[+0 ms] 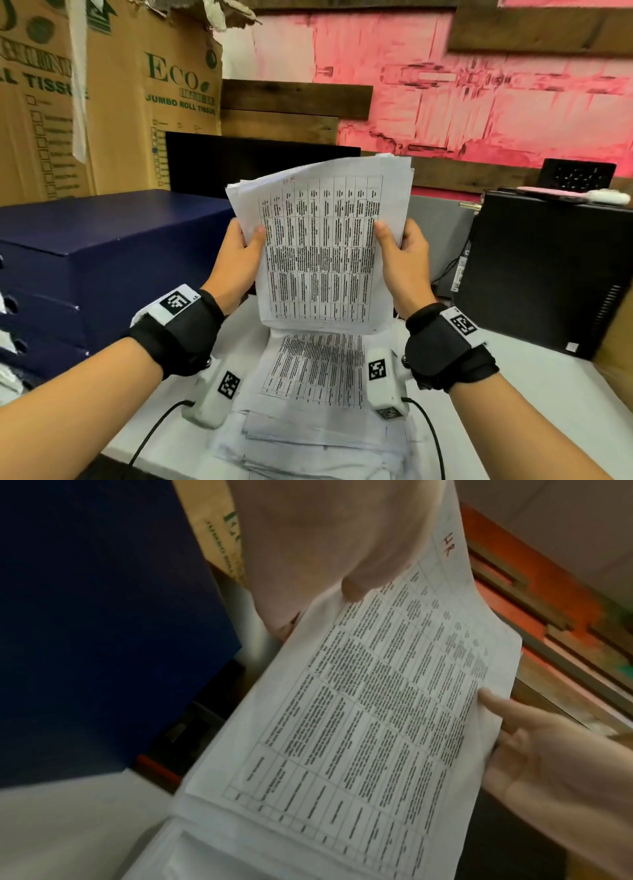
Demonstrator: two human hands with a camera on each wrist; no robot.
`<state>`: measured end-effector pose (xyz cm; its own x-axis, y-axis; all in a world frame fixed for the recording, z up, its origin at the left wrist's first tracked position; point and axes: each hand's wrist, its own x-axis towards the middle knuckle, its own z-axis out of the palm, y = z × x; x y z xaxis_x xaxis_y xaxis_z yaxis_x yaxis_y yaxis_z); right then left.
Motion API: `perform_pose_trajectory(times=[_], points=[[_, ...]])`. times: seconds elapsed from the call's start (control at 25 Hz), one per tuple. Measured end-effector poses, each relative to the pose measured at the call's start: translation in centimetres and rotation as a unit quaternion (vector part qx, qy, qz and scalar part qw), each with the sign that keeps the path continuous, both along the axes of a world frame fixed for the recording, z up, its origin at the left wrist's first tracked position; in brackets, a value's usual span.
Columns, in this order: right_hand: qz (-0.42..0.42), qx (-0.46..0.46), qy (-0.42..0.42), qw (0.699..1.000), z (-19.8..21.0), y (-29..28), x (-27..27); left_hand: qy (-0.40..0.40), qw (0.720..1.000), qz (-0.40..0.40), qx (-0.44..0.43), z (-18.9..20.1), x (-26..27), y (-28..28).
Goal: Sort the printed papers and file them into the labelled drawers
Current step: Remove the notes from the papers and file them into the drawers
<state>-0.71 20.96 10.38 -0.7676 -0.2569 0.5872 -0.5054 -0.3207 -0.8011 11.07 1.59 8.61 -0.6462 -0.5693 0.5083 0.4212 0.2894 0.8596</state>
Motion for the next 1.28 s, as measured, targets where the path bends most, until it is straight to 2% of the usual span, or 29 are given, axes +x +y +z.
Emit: perform_pose_trajectory(times=[0.12,0.28,0.36,0.48,0.56,0.64,0.8,0.92,1.12,1.28], points=[[-0.020,0.027,-0.039,0.999,-3.5,-0.3,-0.2,-0.052,0.998,0.018,0.032,-2.5,-0.2,-0.2],[-0.037,0.076,-0.089,0.992,-7.3,0.2,-0.5,-0.098,0.995,-0.002,0.011,-5.8,-0.1,1.2],[-0.030,0.071,-0.088,0.993,-6.5,0.5,-0.5,-0.089,0.996,-0.004,0.014,-5.1,-0.2,1.3],[-0.021,0.045,-0.038,0.998,-3.1,0.7,-0.6,-0.049,0.999,0.007,0.021,-1.7,-1.0,0.9],[-0.031,0.028,-0.009,0.999,-1.1,0.5,-0.7,-0.018,1.000,0.010,0.020,0.6,-1.4,0.8],[-0.050,0.022,0.004,0.999,-0.7,0.2,-0.9,-0.011,1.000,0.001,0.021,1.3,-1.5,1.0],[-0.073,0.049,-0.051,0.995,-4.4,0.1,-1.3,-0.084,0.995,-0.029,0.049,-2.3,-1.3,1.0],[-0.066,0.090,-0.103,0.988,-8.0,0.2,-1.2,-0.135,0.990,-0.035,0.037,-5.7,-0.6,1.8],[-0.065,0.089,-0.099,0.989,-9.2,0.1,-1.4,-0.126,0.984,-0.029,0.120,-8.1,-1.0,2.2],[-0.059,0.136,-0.095,0.984,-10.9,0.6,-1.7,-0.151,0.983,-0.054,0.091,-9.0,-0.7,2.4]])
